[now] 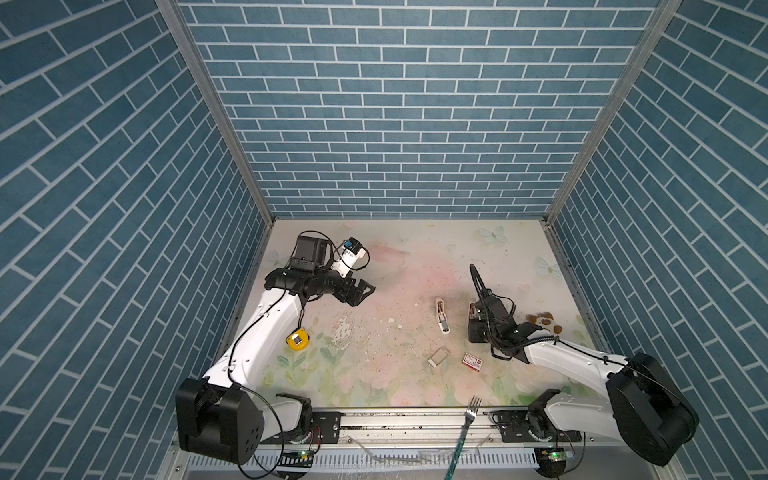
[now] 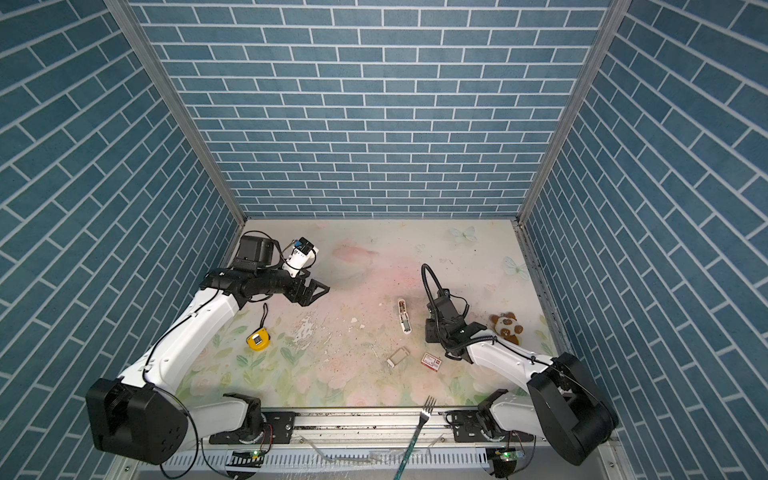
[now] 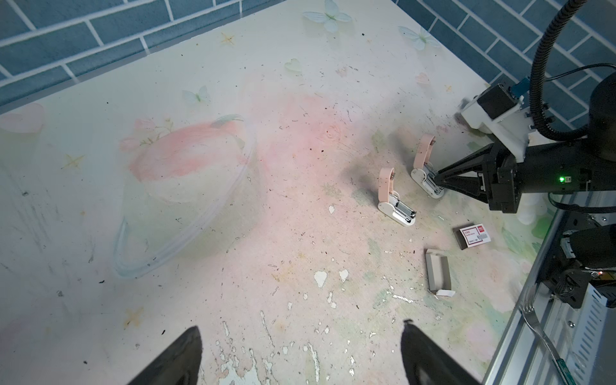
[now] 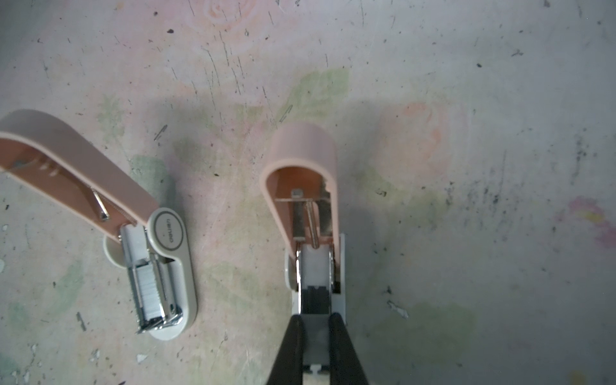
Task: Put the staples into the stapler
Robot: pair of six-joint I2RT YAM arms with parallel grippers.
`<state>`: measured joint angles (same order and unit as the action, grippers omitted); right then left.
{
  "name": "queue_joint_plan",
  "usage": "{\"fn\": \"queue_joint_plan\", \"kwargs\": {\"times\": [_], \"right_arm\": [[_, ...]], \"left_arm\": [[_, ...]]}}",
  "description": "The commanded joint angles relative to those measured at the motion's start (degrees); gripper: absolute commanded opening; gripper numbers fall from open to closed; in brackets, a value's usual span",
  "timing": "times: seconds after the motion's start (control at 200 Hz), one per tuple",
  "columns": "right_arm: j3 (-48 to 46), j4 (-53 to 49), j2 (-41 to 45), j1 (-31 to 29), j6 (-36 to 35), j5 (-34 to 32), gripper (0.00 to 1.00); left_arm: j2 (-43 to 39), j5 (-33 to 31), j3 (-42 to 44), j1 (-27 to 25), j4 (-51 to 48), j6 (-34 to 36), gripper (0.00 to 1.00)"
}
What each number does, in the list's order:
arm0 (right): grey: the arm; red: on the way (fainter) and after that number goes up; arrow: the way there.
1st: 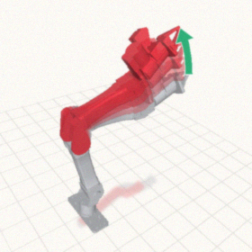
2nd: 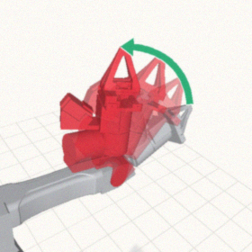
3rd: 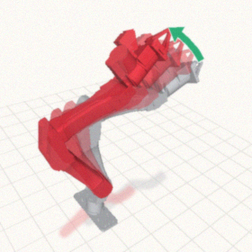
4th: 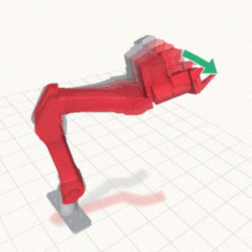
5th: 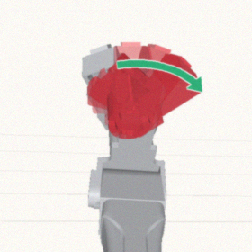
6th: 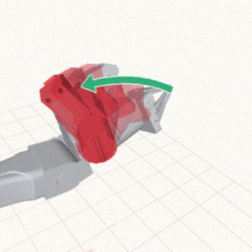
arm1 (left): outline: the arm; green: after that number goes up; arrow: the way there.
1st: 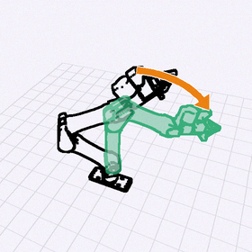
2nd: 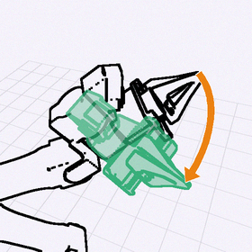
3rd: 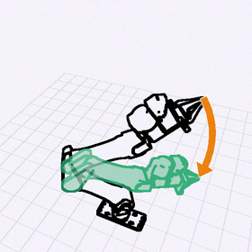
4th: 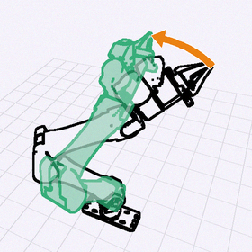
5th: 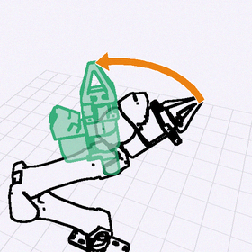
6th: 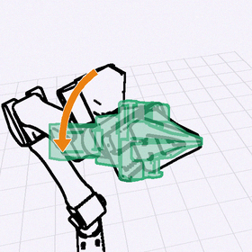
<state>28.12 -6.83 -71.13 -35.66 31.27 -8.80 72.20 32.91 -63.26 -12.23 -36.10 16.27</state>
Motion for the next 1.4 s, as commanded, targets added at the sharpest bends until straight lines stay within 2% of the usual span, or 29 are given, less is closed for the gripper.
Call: {"fn": "queue_joint_plan", "kwargs": {"times": [0.0,1.39], "right_arm": [[-0.2,-1.5,-0.4,0.1,1.0,0.3,0.1],[1.4,-1.9,-2.7,0.1,0.6,0.3,0.22]], "left_arm": [[-0.8,0.8,0.9,0.5,0.6,-0.3,0.94],[-1.5,0.8,1.2,1.0,0.8,-0.3,0.94]]}}
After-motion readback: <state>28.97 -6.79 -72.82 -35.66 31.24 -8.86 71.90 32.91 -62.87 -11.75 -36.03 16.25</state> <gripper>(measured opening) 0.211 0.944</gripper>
